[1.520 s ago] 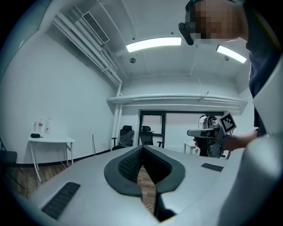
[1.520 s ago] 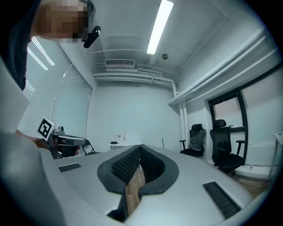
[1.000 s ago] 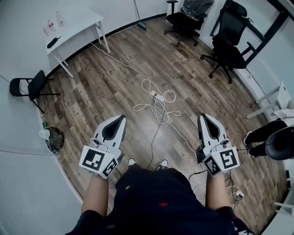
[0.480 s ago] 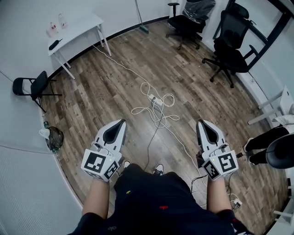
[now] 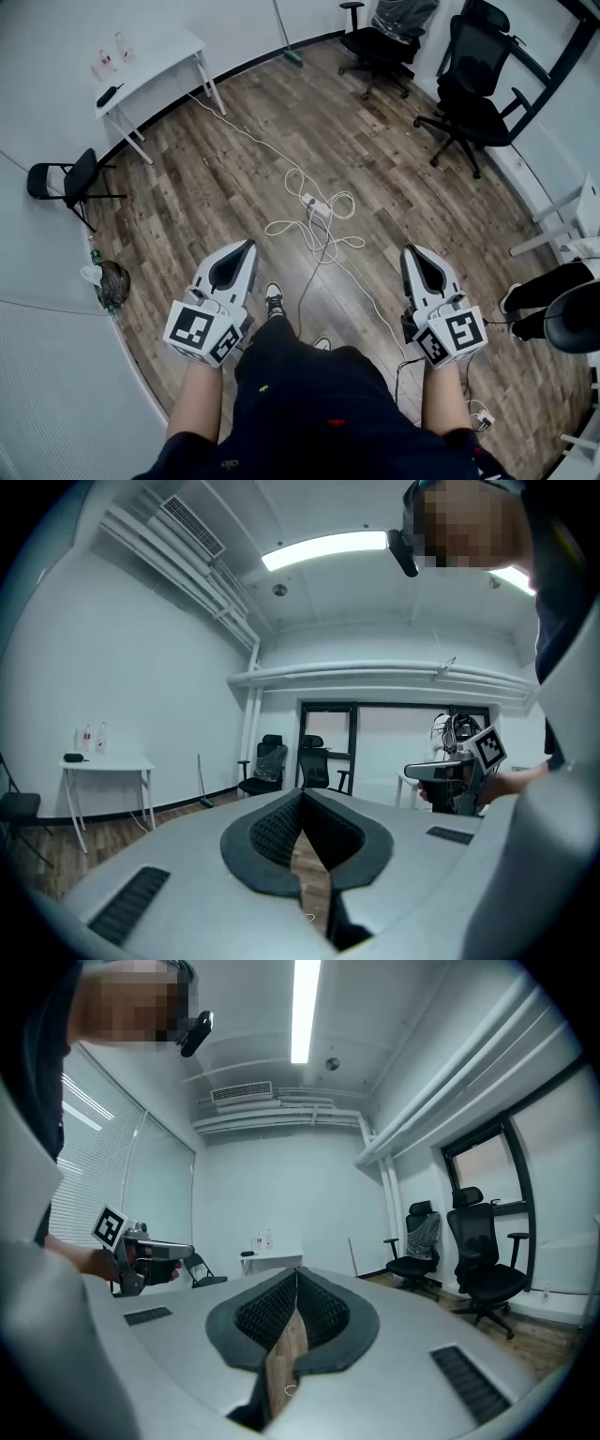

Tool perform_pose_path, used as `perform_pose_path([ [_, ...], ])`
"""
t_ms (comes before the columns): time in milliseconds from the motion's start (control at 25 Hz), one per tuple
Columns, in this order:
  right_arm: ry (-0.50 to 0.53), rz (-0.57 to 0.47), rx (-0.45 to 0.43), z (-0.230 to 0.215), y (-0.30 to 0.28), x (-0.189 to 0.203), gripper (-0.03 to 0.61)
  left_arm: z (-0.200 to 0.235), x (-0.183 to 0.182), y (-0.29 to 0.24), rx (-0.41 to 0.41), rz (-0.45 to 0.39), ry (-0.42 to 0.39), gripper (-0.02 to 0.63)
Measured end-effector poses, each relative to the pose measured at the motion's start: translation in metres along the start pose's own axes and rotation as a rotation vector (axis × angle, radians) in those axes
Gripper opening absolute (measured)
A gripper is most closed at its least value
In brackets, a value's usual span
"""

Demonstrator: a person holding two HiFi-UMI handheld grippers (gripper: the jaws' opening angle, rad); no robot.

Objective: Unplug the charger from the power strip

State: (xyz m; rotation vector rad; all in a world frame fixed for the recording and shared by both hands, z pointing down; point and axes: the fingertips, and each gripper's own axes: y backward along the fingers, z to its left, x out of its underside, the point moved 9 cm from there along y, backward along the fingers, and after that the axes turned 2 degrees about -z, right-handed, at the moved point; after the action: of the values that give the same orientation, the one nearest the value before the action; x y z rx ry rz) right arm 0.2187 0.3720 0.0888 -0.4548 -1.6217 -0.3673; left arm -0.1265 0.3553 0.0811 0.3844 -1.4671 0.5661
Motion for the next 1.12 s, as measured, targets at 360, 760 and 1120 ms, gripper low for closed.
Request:
perform_pose_path([
  [360,-0.009,0.012,0.039,-0.032,-0.046,0.007,0.021,0.034,0.002,-0.067,0.062,0.016,-0.009,0.020],
  [760,0.003,0.031,0.003,-0.038,-0.181,-0.001,0.021,0.152,0.004,-0.160,0.119,0.070,0.049,0.020],
  [1120,0.028,0.092,0.015,-0.049,-0.328,0.003,0.021,0.278,0.016,-0.246,0.183,0.143,0.039,0.020],
])
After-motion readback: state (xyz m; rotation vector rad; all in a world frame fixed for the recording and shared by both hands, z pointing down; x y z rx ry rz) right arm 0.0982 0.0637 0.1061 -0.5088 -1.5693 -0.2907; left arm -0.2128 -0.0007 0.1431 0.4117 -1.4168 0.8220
